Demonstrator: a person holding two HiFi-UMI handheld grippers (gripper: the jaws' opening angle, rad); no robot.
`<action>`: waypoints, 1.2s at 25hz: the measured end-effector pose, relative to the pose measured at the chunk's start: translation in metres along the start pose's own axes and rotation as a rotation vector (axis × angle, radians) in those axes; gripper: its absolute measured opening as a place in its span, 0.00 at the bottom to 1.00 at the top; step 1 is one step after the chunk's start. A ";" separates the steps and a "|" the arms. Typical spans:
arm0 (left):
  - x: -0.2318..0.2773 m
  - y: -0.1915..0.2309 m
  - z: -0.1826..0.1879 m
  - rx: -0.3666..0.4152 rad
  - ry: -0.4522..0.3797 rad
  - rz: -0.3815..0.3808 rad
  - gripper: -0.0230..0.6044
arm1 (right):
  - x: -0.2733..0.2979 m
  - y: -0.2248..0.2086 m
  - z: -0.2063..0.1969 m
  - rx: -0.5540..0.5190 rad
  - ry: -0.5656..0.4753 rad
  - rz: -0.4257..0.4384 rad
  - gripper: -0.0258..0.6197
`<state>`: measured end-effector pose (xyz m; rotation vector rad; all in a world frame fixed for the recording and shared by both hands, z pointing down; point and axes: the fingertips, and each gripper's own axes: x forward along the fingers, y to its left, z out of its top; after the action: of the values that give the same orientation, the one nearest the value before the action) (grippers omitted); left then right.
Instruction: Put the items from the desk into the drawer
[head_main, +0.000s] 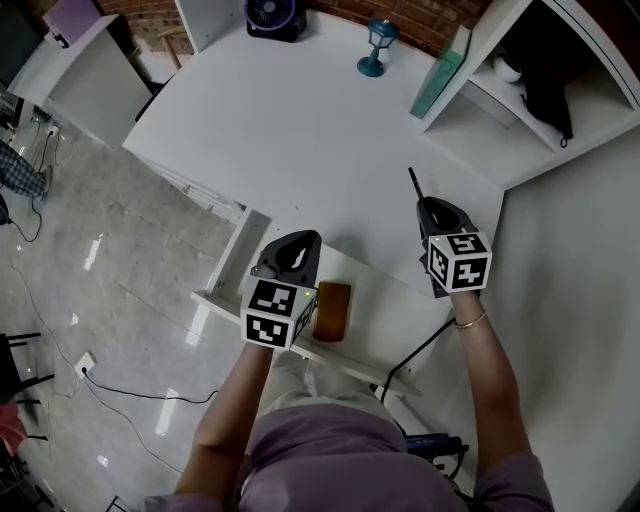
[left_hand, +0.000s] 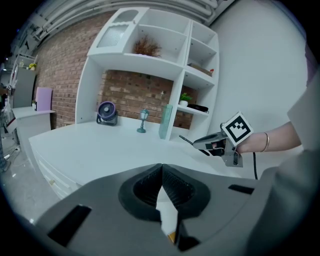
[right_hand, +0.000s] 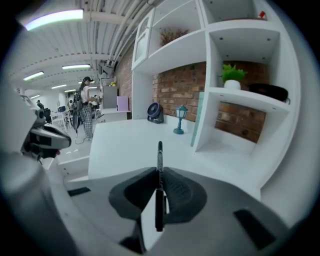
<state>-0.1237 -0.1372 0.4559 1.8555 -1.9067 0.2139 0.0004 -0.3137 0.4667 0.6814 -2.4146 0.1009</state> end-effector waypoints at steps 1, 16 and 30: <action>-0.001 -0.001 0.000 0.001 0.000 -0.006 0.03 | -0.007 0.004 0.001 0.011 -0.010 0.002 0.11; -0.001 -0.023 -0.002 0.038 0.022 -0.127 0.03 | -0.088 0.060 -0.023 0.145 -0.078 -0.003 0.11; 0.005 -0.056 -0.015 0.087 0.072 -0.232 0.03 | -0.127 0.096 -0.076 0.255 -0.048 -0.018 0.11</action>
<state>-0.0655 -0.1397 0.4600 2.0776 -1.6413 0.2867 0.0800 -0.1565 0.4621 0.8280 -2.4650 0.3945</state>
